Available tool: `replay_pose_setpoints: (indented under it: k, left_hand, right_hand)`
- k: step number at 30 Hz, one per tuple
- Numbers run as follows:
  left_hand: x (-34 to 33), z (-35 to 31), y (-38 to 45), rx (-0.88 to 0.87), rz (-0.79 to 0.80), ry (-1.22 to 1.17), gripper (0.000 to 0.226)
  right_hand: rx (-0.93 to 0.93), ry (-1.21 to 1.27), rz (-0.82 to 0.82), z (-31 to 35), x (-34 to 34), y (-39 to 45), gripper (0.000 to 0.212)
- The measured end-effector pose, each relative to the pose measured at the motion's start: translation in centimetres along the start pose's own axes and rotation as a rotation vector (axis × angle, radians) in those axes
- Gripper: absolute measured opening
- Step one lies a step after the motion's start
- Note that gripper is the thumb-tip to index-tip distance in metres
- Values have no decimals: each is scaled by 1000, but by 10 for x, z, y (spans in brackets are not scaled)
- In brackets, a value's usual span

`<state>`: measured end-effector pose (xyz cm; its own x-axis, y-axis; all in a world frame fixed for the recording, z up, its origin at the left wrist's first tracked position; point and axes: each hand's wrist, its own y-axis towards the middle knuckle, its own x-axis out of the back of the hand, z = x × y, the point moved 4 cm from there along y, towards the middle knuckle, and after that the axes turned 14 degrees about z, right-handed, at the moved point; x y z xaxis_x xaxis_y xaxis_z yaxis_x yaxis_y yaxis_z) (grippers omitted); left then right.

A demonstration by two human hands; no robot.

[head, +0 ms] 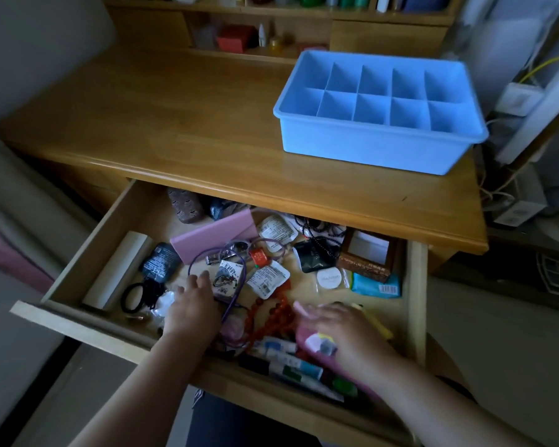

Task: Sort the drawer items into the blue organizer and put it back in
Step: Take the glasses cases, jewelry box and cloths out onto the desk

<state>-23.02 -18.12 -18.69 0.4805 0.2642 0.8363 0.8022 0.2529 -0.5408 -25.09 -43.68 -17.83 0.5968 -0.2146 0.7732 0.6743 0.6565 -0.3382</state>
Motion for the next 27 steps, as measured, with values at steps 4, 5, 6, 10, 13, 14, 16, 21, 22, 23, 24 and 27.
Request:
replay_pose_setpoints:
  k: [4, 5, 6, 10, 13, 14, 16, 21, 22, 23, 24, 27]
  left_hand:
    - [13, 17, 5, -75, -75, -123, 74]
    - [17, 24, 8, -73, -79, -146, 75]
    - [21, 32, 10, -64, -85, -175, 74]
    - [36, 61, 12, -1, -113, -175, 47]
    - [31, 67, 13, -18, 75, -179, 32]
    - [27, 63, 12, -78, 164, -201, 31]
    - [20, 50, 6, -193, 296, -215, 35]
    - [-9, 2, -21, -288, 376, 3, 64]
    - [-16, -7, -26, -310, 365, 44, 67]
    - [-20, -15, -31, -344, 356, 87, 67]
    - [-23, -20, -35, -378, 353, 119, 64]
    - [-8, -20, -36, -403, 217, 123, 44]
  right_hand:
    - [86, 13, 101, -1, -5, 2, 67]
    - [88, 29, 111, -3, -4, 0, 62]
    - [83, 31, 124, -5, -4, -2, 58]
    - [-29, 126, 17, -14, 3, -11, 51]
    - [-131, 176, -180, -21, 25, -9, 49]
    - [-148, 176, -230, -23, 34, -5, 52]
    - [-194, 158, -285, -28, 50, 8, 55]
    - [-315, 70, -121, -28, 55, 58, 65]
    - [-341, 35, -67, -27, 51, 68, 70]
    - [-377, -2, -20, -26, 47, 76, 74]
    - [-418, -41, 18, -25, 44, 83, 78]
    - [-438, -131, 108, -18, 36, 94, 82]
